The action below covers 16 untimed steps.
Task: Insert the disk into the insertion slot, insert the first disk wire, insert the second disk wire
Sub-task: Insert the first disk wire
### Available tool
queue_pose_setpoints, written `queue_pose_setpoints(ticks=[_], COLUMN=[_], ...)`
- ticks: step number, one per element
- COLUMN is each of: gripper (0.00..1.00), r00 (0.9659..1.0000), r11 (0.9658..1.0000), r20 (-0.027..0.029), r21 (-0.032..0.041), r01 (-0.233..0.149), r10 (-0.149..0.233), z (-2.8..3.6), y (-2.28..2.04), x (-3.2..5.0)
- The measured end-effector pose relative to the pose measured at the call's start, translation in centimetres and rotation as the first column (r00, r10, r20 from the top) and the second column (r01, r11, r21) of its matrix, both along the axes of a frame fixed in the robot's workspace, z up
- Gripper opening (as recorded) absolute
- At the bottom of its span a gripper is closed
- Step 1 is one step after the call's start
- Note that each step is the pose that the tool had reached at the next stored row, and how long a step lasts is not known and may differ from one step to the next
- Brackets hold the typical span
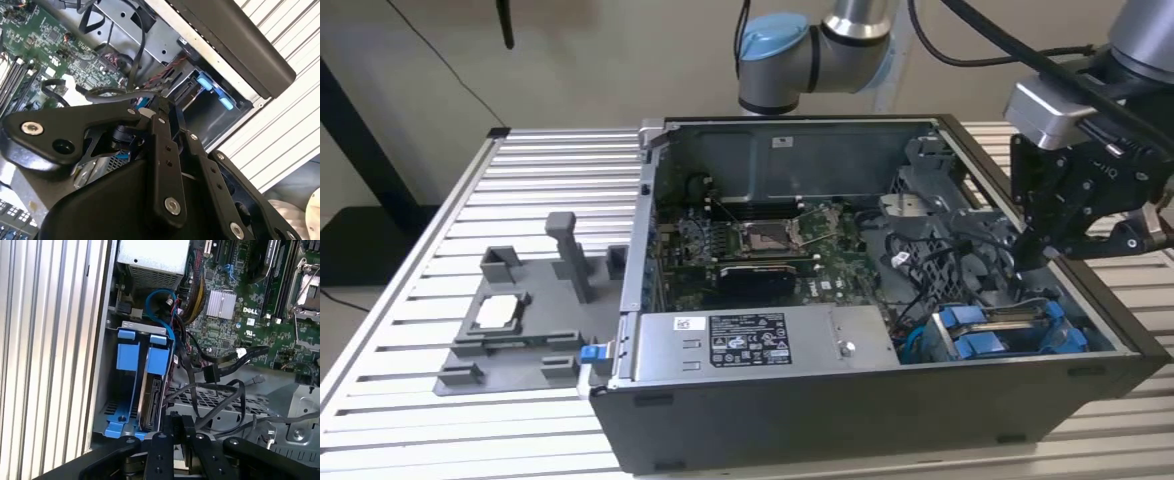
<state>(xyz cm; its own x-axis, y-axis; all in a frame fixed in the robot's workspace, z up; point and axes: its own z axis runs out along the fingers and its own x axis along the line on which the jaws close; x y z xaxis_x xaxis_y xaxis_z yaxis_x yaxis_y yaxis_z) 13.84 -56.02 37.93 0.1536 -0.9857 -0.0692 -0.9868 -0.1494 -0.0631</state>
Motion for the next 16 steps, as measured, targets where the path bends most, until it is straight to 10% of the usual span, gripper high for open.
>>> queue_pose_setpoints(ticks=[12, 16], gripper=[0.19, 0.19], r00=[0.9990, 0.9987], r11=[1.0000, 0.9999], r20=[-0.0441, -0.0492], r21=[-0.0021, -0.0022], r01=[0.009, 0.010], r10=[-0.009, -0.010], z=[-0.78, -1.23], y=[0.00, 0.00], x=[1.06, 1.77])
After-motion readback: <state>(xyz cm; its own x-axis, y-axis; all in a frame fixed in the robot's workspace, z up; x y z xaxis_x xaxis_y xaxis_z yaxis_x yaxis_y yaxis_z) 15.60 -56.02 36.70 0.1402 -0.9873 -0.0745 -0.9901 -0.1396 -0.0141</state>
